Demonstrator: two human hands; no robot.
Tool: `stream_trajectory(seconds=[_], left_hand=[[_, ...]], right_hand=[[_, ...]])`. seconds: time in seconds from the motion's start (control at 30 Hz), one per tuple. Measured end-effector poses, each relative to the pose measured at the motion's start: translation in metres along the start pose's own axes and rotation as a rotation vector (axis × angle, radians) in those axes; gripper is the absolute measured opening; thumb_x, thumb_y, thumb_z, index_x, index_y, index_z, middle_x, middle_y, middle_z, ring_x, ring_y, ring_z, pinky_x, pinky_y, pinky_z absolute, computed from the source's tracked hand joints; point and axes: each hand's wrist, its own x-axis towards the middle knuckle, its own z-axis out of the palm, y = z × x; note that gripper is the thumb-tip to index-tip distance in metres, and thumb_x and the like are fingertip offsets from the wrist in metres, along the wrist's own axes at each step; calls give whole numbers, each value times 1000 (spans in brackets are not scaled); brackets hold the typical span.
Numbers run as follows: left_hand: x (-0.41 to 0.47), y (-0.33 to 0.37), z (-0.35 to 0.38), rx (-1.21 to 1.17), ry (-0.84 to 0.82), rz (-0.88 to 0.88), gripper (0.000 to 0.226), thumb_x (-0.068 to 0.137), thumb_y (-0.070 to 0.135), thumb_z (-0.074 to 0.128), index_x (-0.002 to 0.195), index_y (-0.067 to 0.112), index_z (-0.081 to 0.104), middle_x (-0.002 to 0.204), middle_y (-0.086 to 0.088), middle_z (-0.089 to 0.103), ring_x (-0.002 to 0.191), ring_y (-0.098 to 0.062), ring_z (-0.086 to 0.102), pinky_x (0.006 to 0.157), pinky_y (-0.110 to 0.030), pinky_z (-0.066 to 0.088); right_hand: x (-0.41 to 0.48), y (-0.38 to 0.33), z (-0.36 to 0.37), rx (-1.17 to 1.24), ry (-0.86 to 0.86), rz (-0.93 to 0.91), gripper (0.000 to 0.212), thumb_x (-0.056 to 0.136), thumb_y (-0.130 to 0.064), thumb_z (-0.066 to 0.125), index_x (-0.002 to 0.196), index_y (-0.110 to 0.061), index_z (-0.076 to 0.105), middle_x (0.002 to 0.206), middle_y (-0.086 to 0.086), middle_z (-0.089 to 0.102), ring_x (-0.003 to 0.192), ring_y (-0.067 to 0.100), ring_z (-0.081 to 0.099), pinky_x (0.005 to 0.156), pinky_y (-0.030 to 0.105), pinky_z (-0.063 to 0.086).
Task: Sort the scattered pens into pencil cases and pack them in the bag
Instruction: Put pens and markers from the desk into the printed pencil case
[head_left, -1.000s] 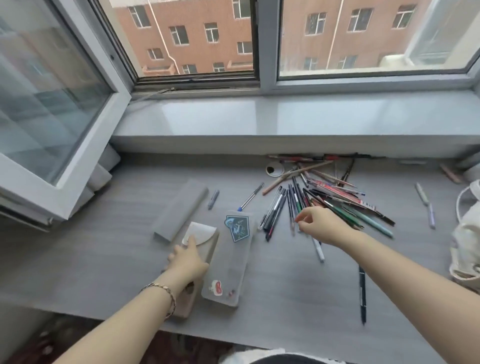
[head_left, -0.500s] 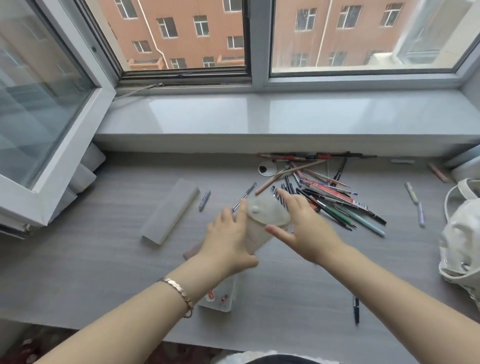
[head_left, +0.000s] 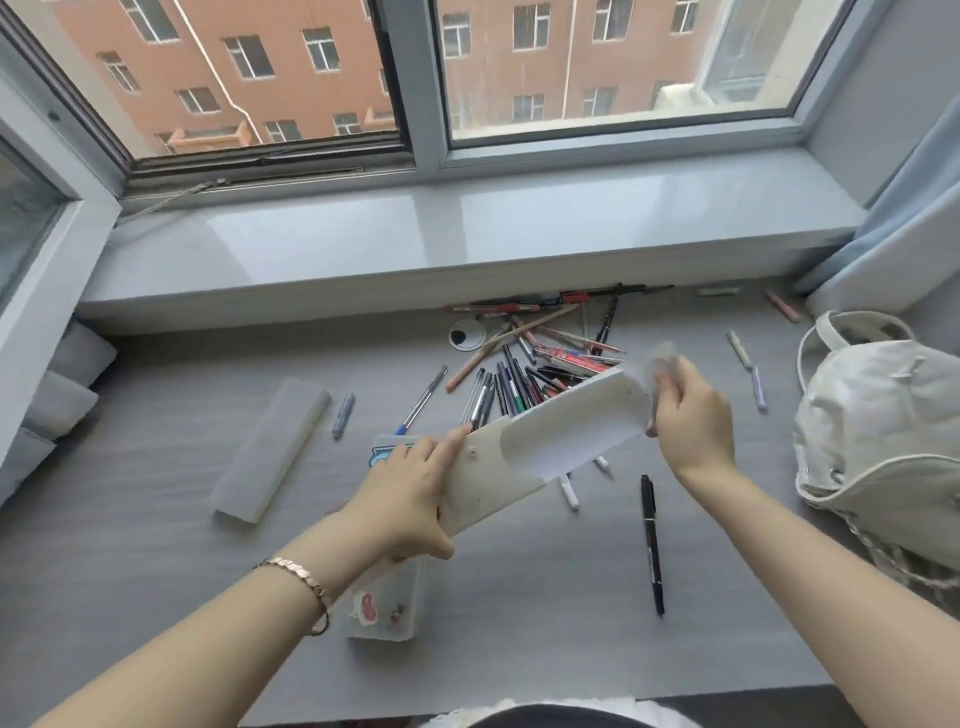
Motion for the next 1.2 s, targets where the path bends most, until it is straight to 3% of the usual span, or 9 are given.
stream_trajectory(seconds=[0.07, 0.17, 0.23, 0.3, 0.47, 0.63, 0.77, 0.97, 1.2], left_hand=[[1, 1, -6, -163, -69, -22, 108, 60, 46, 76, 145, 35, 10, 128, 5, 44, 118, -18, 44, 96, -29, 40], [10, 15, -15, -520, -127, -141, 53, 79, 61, 56, 122, 31, 46, 115, 10, 58, 104, -12, 56, 91, -29, 45], [18, 28, -15, -537, -32, -182, 34, 88, 56, 44, 98, 26, 54, 98, 7, 62, 93, -16, 59, 85, -32, 47], [26, 34, -12, -464, 50, -218, 29, 92, 49, 40, 96, 24, 53, 94, 3, 62, 91, -21, 59, 82, -35, 48], [39, 37, -6, -639, 98, -383, 12, 93, 27, 37, 100, 19, 43, 95, -8, 56, 87, -26, 51, 73, -32, 36], [51, 37, -9, -747, 162, -446, 12, 91, 23, 38, 96, 15, 44, 92, -4, 51, 88, -25, 49, 74, -31, 34], [61, 39, -14, -804, 177, -427, 23, 91, 23, 37, 111, 19, 48, 100, -1, 55, 90, -20, 53, 75, -30, 39], [71, 41, -17, -814, 179, -458, 25, 91, 28, 36, 113, 22, 47, 102, -3, 60, 91, -22, 59, 84, -39, 50], [76, 37, -16, -852, 179, -528, 29, 90, 25, 36, 114, 15, 50, 92, -3, 57, 86, -23, 53, 71, -32, 38]], right_hand=[[9, 3, -3, 8, 39, 11, 24, 98, -22, 35, 99, -11, 57, 63, 12, 56, 66, 39, 59, 60, 40, 44], [15, -3, 0, 15, 6, -5, 24, 98, -23, 36, 103, -11, 57, 69, 10, 57, 71, 38, 59, 65, 45, 49], [18, -10, 1, 73, -52, -9, 23, 97, -25, 40, 106, -13, 57, 75, 7, 58, 75, 37, 60, 69, 47, 51], [19, -13, 2, 158, -94, 87, 26, 95, -32, 43, 113, -15, 53, 86, 6, 59, 83, 34, 61, 74, 45, 51], [-8, 19, 9, -553, -536, 374, 60, 90, -43, 50, 127, -1, 30, 119, 19, 58, 111, 35, 55, 82, 37, 45], [-27, 39, 26, -563, -707, 328, 22, 86, -12, 48, 99, -5, 31, 110, 20, 59, 100, 36, 58, 66, 32, 39], [2, 37, 33, -432, -587, 160, 33, 88, -3, 41, 121, 0, 42, 122, 22, 50, 107, 38, 52, 85, 41, 45], [55, 9, 47, -688, -554, -393, 34, 85, 6, 45, 116, -6, 50, 113, 12, 50, 101, 30, 51, 72, 36, 44], [71, 3, 75, -804, -606, -413, 31, 88, 3, 41, 118, -6, 42, 115, 13, 54, 104, 30, 54, 73, 37, 45]])
